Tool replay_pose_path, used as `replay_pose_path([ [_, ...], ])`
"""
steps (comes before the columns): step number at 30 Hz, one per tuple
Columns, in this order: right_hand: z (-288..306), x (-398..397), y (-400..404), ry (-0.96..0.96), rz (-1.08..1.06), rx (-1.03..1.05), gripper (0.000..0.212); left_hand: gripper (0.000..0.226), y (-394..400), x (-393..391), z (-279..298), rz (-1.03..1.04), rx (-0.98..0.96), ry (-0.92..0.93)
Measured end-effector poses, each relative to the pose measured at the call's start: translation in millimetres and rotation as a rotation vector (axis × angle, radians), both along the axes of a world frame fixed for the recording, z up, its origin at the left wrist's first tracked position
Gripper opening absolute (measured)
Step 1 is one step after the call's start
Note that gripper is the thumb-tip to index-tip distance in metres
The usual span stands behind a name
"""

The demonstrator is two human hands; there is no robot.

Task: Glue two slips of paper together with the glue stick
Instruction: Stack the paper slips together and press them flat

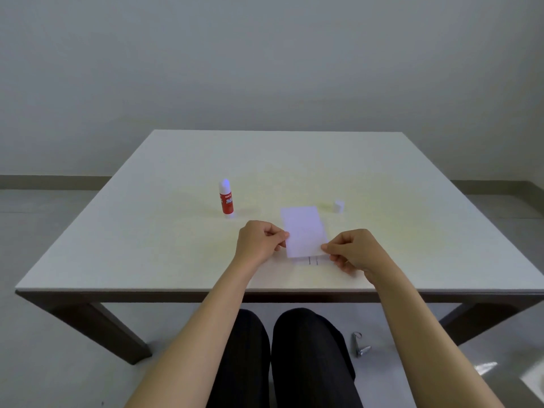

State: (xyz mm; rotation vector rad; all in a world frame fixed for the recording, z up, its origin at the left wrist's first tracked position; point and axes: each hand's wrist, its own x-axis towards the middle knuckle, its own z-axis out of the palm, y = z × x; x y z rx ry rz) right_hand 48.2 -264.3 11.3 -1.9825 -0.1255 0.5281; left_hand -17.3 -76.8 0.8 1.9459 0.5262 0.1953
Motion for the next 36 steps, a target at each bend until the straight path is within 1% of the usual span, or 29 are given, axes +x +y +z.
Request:
replay_pose_path([
  [3,-1.0,2.2,-3.8,-0.003,-0.011,-0.027,0.022,0.012,-4.0,3.8,1.0,-0.018,0.025,0.025],
  [7,-0.8,3.7,-7.6,0.024,0.025,-0.075,0.025,0.013,-6.5,4.9,-1.0,-0.046,0.061,0.055],
  [12,-3.9,3.5,-10.4,0.043,0.024,-0.063,0.027,0.01,-9.0,6.8,-4.4,-0.049,0.103,0.067],
  [20,-4.2,5.6,-8.2,0.03,0.05,-0.124,0.022,0.011,-12.7,6.0,-6.4,-0.03,0.158,0.054],
  [27,-4.3,4.4,-6.4,0.001,0.05,-0.162,0.019,0.014,-13.1,5.7,-5.6,-0.033,0.181,0.059],
  [36,-4.7,3.5,-3.4,-0.061,0.074,-0.249,0.02,0.009,-15.0,6.5,-5.9,-0.031,0.205,0.06],
])
